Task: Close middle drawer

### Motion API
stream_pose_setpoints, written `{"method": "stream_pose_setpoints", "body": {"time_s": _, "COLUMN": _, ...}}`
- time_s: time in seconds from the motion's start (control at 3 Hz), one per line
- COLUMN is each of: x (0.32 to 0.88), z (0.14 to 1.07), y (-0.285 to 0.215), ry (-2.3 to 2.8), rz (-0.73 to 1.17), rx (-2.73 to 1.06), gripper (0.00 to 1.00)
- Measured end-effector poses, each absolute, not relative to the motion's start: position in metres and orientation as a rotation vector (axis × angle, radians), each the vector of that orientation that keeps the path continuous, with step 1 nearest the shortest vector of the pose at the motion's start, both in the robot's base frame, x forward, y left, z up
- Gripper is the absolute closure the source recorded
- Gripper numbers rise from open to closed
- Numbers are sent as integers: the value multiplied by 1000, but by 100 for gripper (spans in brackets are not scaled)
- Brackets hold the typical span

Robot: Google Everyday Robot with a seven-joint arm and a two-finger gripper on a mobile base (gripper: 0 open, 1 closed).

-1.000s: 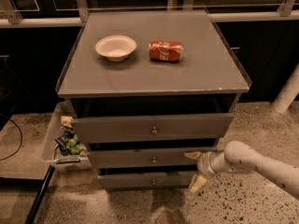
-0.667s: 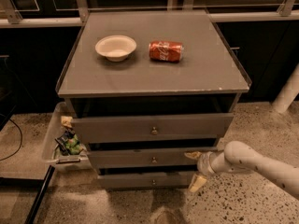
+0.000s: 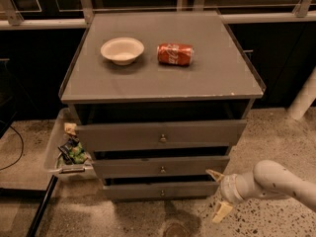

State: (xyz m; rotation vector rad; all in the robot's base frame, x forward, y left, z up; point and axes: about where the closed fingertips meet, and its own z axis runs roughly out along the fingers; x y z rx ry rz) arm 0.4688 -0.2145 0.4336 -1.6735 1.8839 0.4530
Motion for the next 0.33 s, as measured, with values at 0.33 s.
{"method": "stream_pose_setpoints", "body": {"time_s": 0.33, "x": 467, "z": 434, "y": -215, "ry": 1885, "rz": 454, "rx": -1674, "gripper": 0}}
